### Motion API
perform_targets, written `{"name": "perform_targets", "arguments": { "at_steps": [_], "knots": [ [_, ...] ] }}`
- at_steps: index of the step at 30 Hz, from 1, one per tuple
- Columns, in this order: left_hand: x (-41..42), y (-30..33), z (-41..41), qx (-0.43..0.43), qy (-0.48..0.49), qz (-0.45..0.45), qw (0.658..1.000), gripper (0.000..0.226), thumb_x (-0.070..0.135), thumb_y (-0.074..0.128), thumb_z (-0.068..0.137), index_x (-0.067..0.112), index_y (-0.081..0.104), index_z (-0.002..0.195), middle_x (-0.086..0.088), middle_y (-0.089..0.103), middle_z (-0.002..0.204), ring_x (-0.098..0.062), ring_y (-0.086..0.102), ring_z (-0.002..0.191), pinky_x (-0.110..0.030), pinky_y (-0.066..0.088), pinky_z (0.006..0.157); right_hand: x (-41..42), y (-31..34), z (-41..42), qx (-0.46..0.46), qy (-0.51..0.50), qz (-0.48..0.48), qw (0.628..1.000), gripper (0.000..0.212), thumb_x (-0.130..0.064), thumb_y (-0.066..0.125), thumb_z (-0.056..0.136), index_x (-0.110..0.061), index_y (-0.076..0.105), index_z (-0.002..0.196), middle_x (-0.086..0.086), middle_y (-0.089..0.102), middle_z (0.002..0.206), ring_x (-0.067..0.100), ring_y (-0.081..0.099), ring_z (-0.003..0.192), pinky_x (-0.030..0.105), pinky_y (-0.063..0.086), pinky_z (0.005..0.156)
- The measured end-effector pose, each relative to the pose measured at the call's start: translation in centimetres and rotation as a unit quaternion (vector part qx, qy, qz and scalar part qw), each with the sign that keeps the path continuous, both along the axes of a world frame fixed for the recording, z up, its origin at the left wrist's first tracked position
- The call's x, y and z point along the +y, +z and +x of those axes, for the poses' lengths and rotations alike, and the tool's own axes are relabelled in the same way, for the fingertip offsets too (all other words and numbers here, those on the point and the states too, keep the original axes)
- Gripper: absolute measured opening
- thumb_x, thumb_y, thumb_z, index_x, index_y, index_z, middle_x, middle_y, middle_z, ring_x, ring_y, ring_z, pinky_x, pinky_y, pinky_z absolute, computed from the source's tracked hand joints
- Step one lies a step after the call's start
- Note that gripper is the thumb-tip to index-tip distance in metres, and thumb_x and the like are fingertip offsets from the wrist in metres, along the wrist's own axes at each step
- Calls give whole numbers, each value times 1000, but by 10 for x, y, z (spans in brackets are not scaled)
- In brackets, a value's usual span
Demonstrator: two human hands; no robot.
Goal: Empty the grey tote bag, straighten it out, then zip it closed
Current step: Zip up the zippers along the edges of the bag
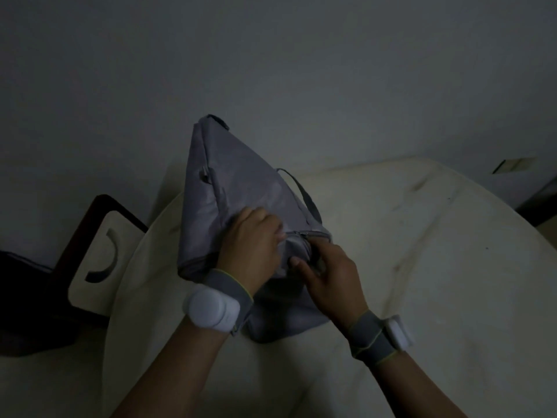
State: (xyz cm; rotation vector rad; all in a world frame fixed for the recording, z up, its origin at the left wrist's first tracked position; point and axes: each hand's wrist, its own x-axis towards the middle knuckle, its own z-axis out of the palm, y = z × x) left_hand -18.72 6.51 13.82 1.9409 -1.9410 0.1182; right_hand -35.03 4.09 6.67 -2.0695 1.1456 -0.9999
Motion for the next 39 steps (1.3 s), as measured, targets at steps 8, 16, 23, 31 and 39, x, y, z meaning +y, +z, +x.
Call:
{"name": "perform_targets", "arguments": {
  "at_steps": [8,16,23,31,39],
  "knots": [
    [-19,-30,-16,-23,59,149,987,20,18,68,74,8,56,85,-15,60,96,-30,53,94,-29,35,70,-1,-39,9,-32,50,70,996,47,-41,69,81,-26,58,125,-3,65,116,14,59,107,36,50,90],
    [-75,3,-36,63,39,200,977,18,29,68,73,12,63,70,-6,67,76,-24,64,74,-28,46,57,-32,-27,9,-184,-4,163,969,32,-16,73,81,-38,62,101,-17,67,98,-1,61,96,24,50,84],
    [-129,107,-91,128,-26,-4,991,16,28,69,72,15,60,76,-6,66,78,-28,60,78,-35,49,65,-108,98,-23,-239,-152,43,958,18,-12,56,76,-17,71,84,-11,68,72,-10,53,71,23,46,64],
    [-36,98,-43,297,28,-69,952,23,28,68,79,15,53,68,4,55,57,-4,51,55,-25,42,56,-45,142,-13,118,-52,-154,980,33,-27,44,70,-22,65,95,5,73,87,31,68,81,37,53,63],
    [79,-108,-25,379,113,198,897,15,-2,60,80,3,51,69,-14,53,63,-16,50,64,-24,35,55,62,-16,-2,344,79,25,935,28,-27,46,92,-17,65,110,12,70,98,35,68,87,38,47,63]
  ]
}}
